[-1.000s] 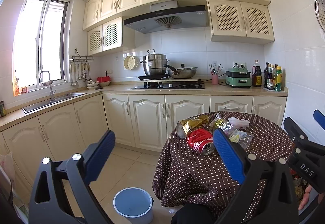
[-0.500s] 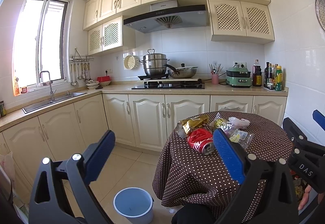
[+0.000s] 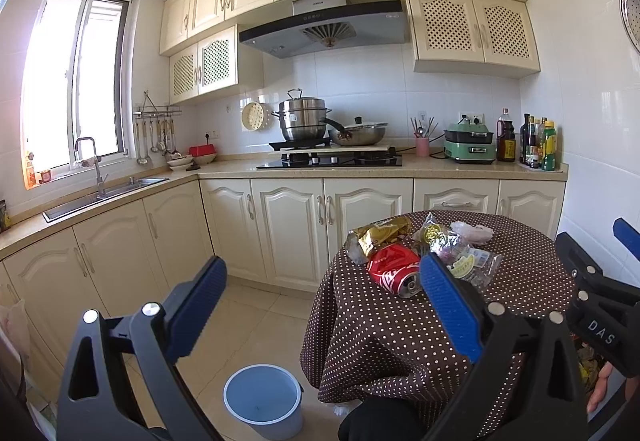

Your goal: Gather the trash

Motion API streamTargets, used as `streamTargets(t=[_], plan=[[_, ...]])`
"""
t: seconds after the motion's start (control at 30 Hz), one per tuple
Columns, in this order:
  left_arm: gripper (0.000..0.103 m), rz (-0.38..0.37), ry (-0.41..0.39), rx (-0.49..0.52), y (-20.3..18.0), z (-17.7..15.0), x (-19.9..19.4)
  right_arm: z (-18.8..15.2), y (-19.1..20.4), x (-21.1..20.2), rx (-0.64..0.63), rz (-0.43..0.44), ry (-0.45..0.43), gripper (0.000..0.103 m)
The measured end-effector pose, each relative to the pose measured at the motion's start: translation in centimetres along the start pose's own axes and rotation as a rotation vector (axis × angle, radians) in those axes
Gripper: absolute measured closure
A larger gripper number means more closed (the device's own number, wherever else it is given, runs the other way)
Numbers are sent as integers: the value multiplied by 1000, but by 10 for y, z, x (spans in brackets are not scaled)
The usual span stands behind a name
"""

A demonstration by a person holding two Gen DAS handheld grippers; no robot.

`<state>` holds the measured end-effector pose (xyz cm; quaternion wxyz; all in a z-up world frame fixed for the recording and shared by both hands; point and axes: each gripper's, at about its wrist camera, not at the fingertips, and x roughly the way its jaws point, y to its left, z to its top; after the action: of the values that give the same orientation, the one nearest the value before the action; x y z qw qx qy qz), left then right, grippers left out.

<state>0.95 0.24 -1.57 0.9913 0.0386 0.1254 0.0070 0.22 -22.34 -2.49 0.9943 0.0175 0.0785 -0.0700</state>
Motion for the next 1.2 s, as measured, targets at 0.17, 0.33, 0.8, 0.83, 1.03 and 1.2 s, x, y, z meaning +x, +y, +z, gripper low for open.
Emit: streamTargets(t=[0.17,0.33,0.8,0.83,1.03,1.2], plan=[[8,3,35,8,-2,-3,17,-9,-2,18,12,3,41,6],[8,-9,105,-1,1,-10,49,-20,-6,46,24,8,102,6],[8,-193,336,-34,-16,-28,171,-36,-15,143,-17,1,224,6],[8,-206,360,-40,-18,-29,186,-35,-15,150,-22,0,235,6],[8,-253,391,-75,-22,-17,244,-24,-7,194,-62,37,265,6],[8,-278,427,14,-41,-13,295,-19,-5,234,-62,68,316,6]])
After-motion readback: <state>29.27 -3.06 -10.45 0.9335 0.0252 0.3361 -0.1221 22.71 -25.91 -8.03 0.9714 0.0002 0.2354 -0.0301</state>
